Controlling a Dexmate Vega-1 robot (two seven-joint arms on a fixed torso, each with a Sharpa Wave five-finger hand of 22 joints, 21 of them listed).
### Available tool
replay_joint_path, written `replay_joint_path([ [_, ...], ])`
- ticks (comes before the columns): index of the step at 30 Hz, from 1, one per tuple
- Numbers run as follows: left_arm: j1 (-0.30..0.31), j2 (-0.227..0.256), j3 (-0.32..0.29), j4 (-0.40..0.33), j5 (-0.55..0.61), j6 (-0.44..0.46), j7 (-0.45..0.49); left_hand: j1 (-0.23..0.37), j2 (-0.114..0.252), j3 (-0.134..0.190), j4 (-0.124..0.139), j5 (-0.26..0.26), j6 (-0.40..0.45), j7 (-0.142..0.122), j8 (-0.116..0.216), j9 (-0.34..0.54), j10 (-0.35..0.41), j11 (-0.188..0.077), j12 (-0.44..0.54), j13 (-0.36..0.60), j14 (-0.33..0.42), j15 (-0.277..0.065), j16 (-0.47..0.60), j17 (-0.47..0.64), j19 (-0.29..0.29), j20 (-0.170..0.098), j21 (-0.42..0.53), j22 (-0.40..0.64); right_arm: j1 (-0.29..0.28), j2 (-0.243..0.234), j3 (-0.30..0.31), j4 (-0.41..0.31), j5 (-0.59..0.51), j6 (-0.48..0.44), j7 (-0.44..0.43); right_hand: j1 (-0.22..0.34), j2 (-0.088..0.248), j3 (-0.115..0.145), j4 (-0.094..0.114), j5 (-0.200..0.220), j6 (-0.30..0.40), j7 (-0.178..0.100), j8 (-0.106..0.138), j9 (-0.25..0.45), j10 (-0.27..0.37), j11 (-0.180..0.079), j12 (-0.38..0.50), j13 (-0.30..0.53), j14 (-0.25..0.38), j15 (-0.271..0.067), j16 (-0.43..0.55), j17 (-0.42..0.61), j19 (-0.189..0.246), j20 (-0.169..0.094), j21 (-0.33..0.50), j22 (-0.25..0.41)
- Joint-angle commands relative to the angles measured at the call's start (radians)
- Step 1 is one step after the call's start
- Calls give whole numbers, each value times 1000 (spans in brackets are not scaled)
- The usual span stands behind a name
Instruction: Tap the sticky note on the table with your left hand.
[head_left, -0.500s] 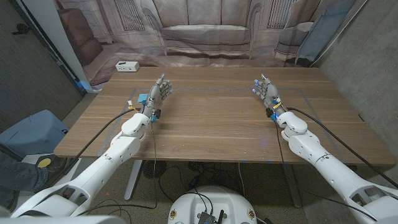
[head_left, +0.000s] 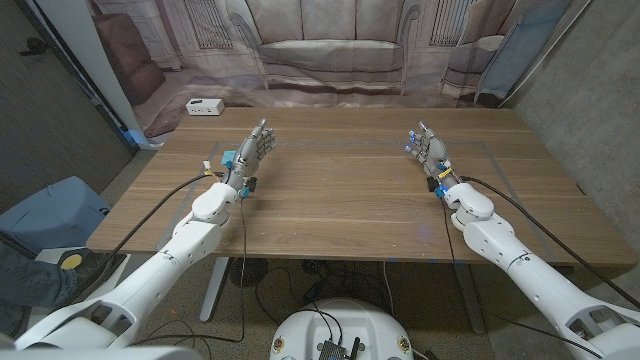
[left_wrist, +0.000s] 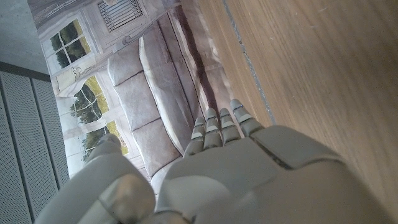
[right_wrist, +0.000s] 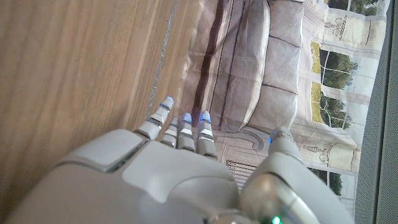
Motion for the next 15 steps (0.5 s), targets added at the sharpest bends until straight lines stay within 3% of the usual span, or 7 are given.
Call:
replay_joint_path([
  [1, 5, 48, -5, -32, 86, -6, 53, -1, -14, -5, 0, 8, 7, -1, 7, 4, 8, 1, 6, 0, 5, -3, 5, 5, -4, 10, -5, 4, -17, 5, -4, -13, -22, 40, -6, 10, 2, 9, -2, 2, 4, 0, 6, 1, 1, 12, 5, 4, 1, 8, 5, 2, 11, 1, -4, 5],
  [8, 24, 79, -7, -102, 151, 53, 138, -7, -21, -12, -2, 9, 14, 4, 6, 4, 35, 1, 15, -11, 36, -9, 15, 4, 21, 10, -5, 4, 0, -3, -12, 0, -29, 48, 30, 11, 3, 8, -2, 2, 3, -3, 5, 1, 1, 13, 4, 3, 1, 9, 4, -1, 14, -1, -7, 5],
  [15, 37, 87, -25, -97, 156, 2, 138, -10, -27, -19, -5, 11, 16, 9, 4, 4, 12, -8, 4, -21, 10, -9, 2, 4, -3, 4, -24, 4, 27, 16, -9, 73, -29, 118, 77, 5, -2, 3, -1, 0, 4, -1, 6, 1, -7, 13, -1, 3, -14, 8, -2, -4, -3, -1, -20, 5],
])
